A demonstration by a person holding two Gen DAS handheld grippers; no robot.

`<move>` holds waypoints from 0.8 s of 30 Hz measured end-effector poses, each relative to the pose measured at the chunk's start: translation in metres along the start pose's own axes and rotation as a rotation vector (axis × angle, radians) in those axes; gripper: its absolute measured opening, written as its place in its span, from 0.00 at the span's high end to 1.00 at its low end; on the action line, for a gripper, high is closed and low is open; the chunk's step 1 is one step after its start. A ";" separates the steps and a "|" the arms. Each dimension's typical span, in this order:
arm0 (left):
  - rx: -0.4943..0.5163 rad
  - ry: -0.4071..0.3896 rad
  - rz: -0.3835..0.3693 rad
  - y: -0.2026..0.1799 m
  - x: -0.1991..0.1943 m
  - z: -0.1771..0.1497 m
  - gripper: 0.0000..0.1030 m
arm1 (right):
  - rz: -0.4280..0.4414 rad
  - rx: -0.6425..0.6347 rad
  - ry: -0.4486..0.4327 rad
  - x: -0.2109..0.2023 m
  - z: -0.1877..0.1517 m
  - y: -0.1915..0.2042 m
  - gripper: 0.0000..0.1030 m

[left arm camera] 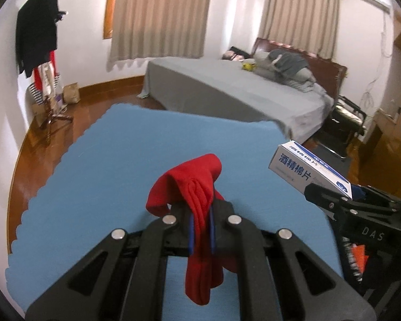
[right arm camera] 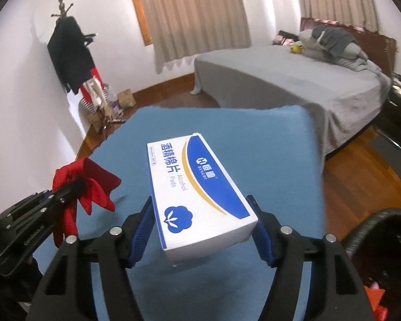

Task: Collect trash
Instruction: 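Carry the red glove and wipes box over the bin with both tools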

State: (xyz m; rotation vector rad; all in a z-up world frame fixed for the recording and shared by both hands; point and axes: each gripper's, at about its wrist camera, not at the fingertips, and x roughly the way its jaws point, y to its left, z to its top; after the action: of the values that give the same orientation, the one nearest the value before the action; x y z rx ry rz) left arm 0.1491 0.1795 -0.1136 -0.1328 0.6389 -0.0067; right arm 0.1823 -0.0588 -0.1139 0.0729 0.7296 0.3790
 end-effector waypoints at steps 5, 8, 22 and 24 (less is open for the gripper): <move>0.036 -0.030 -0.050 -0.035 -0.021 0.005 0.93 | -0.033 0.034 -0.048 -0.042 -0.002 -0.019 0.37; 0.050 -0.047 -0.083 -0.052 -0.033 0.009 0.93 | -0.059 0.044 -0.068 -0.065 -0.002 -0.028 0.37; 0.145 -0.103 -0.250 -0.135 -0.074 0.006 0.93 | -0.221 0.064 -0.152 -0.147 -0.023 -0.069 0.38; 0.162 -0.102 -0.282 -0.149 -0.076 0.003 0.93 | -0.256 0.067 -0.161 -0.157 -0.029 -0.076 0.38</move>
State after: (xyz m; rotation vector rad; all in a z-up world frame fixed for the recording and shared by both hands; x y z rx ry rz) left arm 0.0947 0.0355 -0.0473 -0.0653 0.5112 -0.3216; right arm 0.0801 -0.1883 -0.0501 0.0714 0.5832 0.1027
